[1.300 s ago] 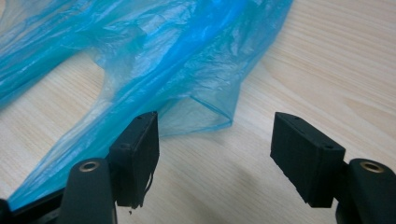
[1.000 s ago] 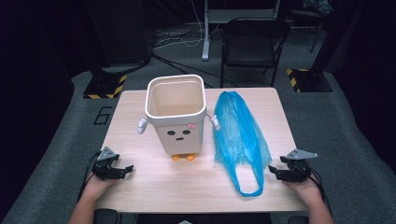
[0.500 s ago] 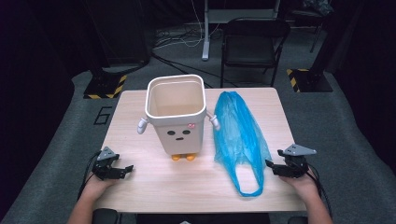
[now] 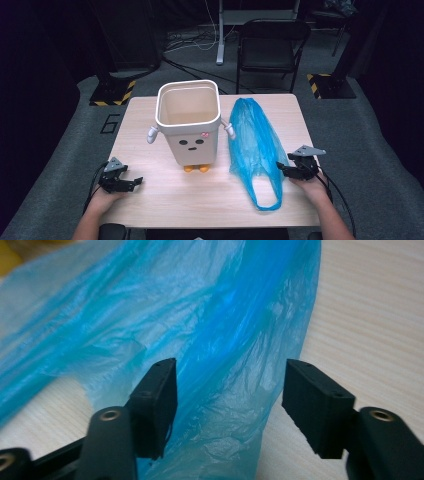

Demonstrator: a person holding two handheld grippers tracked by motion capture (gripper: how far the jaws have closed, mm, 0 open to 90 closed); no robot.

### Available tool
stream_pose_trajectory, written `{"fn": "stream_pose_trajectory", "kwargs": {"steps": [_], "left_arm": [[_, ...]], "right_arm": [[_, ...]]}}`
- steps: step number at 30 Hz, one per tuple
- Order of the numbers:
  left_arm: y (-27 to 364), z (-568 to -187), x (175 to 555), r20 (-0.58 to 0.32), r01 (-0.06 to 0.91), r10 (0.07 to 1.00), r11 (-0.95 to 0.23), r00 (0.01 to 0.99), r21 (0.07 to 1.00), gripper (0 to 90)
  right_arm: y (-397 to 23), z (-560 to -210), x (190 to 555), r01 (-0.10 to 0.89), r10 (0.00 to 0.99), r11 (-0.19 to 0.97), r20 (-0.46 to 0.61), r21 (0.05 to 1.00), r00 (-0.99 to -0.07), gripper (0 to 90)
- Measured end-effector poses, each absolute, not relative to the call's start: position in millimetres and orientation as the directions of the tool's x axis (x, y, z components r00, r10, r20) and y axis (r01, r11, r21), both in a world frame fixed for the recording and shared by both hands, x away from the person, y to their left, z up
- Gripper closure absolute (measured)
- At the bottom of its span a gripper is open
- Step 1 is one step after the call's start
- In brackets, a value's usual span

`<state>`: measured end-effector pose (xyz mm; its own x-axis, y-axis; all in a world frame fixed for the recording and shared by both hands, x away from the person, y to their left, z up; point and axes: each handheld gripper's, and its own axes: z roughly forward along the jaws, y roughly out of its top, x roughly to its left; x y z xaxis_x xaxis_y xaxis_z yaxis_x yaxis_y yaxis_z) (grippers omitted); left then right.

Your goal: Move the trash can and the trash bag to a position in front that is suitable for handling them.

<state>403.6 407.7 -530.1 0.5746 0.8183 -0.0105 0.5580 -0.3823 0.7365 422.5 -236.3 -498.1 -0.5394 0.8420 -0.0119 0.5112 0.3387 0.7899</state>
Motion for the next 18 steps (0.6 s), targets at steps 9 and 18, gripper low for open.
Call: {"fn": "stream_pose_trajectory", "kwargs": {"steps": [9, 18], "left_arm": [[407.8, -530.1, 403.6, -0.011, 0.557, 0.816, -0.385, 0.578, 0.736, 11.8], [407.5, -530.1, 403.3, -0.012, 0.556, 0.814, -0.386, 0.581, 0.736, 11.8]], "right_arm": [[-232.9, -505.7, 419.3, 0.572, 0.829, 0.359, 0.029, 0.737, -0.558, 78.4], [-239.8, -496.4, 389.4, 0.616, 0.821, 0.324, 0.11, 0.718, -0.56, 82.0]]}}
